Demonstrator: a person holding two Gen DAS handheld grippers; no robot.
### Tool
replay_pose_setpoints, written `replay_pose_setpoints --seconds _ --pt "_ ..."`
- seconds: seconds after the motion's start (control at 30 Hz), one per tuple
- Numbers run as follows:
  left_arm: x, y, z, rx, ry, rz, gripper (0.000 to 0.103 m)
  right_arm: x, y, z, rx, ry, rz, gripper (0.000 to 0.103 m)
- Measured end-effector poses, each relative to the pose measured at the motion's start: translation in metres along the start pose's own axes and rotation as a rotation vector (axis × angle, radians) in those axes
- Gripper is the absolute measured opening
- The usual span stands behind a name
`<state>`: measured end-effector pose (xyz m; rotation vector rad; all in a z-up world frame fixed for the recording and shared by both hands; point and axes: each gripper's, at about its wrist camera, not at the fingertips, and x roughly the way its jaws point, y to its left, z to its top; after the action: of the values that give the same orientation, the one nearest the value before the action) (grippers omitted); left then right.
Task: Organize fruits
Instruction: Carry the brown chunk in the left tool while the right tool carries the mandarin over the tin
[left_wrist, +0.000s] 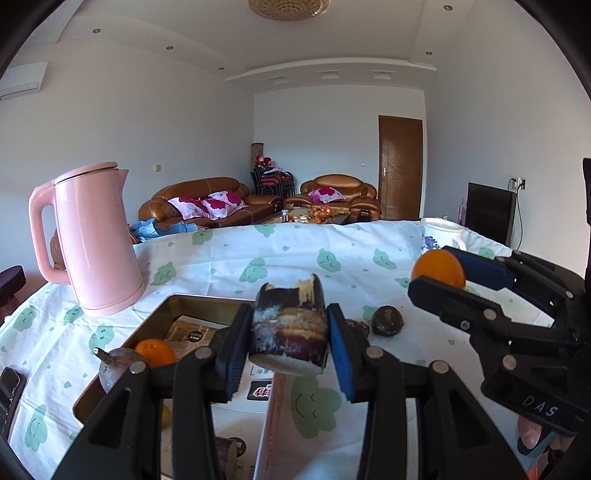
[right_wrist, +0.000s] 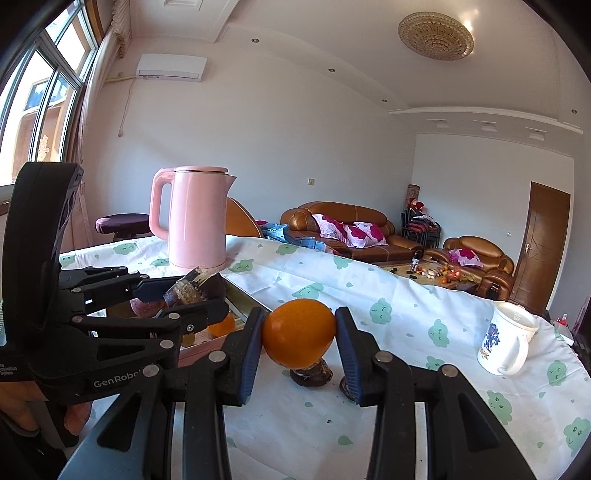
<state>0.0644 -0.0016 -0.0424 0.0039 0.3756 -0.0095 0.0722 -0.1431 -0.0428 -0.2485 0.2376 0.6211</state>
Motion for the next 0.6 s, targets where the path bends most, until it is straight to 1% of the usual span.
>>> replay_pose_setpoints --seconds 0.6 --pt "-0.003 0.042 0.0 -0.056 0.023 0.076 0.042 0.025 0.028 0.022 -0.026 0.009 0.081 0.041"
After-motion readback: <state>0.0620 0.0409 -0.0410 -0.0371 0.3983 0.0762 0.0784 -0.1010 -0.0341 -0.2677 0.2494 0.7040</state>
